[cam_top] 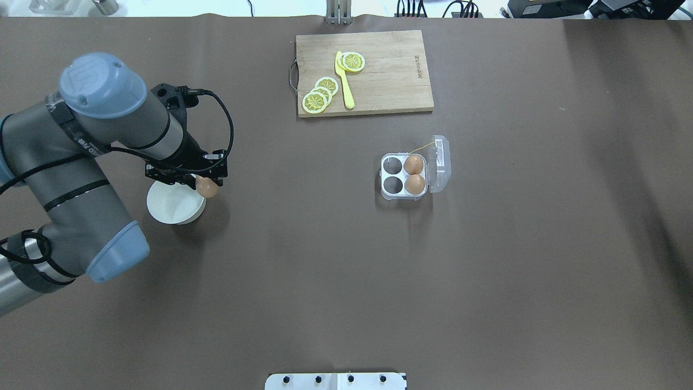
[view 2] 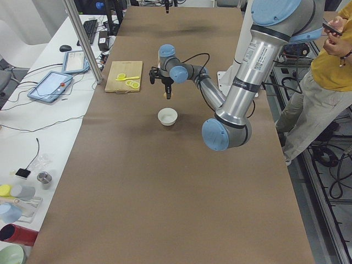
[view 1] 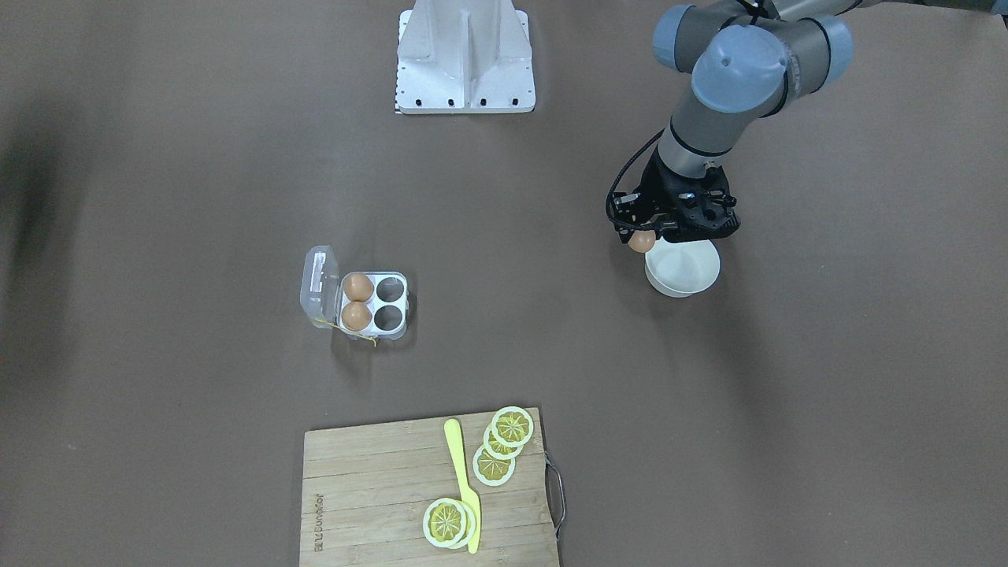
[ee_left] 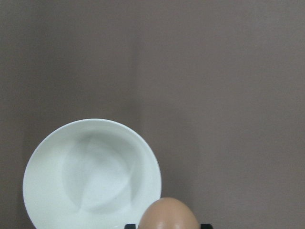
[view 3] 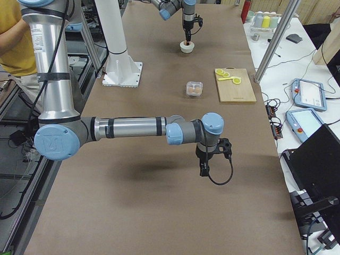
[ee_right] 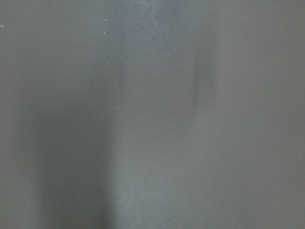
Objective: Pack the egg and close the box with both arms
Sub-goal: 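Lift the egg with the left gripper and carry it to the egg box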
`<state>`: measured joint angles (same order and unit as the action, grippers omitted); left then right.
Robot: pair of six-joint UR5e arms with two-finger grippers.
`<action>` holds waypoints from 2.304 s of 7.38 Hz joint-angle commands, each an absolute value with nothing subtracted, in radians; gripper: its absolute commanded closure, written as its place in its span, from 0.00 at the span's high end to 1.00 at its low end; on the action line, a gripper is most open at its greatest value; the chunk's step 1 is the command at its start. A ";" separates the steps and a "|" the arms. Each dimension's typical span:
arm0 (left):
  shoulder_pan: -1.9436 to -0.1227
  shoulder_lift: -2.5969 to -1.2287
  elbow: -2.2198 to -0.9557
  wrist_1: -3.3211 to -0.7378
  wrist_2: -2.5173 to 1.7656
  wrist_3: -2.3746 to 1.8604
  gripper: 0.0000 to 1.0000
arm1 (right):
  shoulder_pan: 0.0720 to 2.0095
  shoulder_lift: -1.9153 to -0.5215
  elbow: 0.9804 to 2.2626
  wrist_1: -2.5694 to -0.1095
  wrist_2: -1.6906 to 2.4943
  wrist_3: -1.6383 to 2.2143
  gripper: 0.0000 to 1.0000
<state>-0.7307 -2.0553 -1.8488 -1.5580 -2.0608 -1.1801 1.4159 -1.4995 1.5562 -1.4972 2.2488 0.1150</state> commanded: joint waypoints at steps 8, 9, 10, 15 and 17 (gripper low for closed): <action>-0.681 -2.564 -1.369 -1.741 -2.049 -1.177 0.12 | 1.416 -1.503 1.557 -1.497 2.250 0.113 1.00; -0.672 -2.603 -1.315 -1.764 -2.033 -1.175 0.12 | 1.416 -1.503 1.559 -1.497 2.250 0.110 1.00; -0.643 -2.618 -1.274 -1.808 -1.970 -1.143 0.12 | 1.416 -1.503 1.562 -1.497 2.250 0.110 1.00; -0.577 -2.632 -1.181 -1.907 -1.859 -1.051 0.08 | 1.416 -1.503 1.569 -1.497 2.250 0.112 1.00; -0.533 -2.634 -1.166 -1.907 -1.807 -1.007 0.09 | 1.416 -1.503 1.571 -1.497 2.250 0.115 1.00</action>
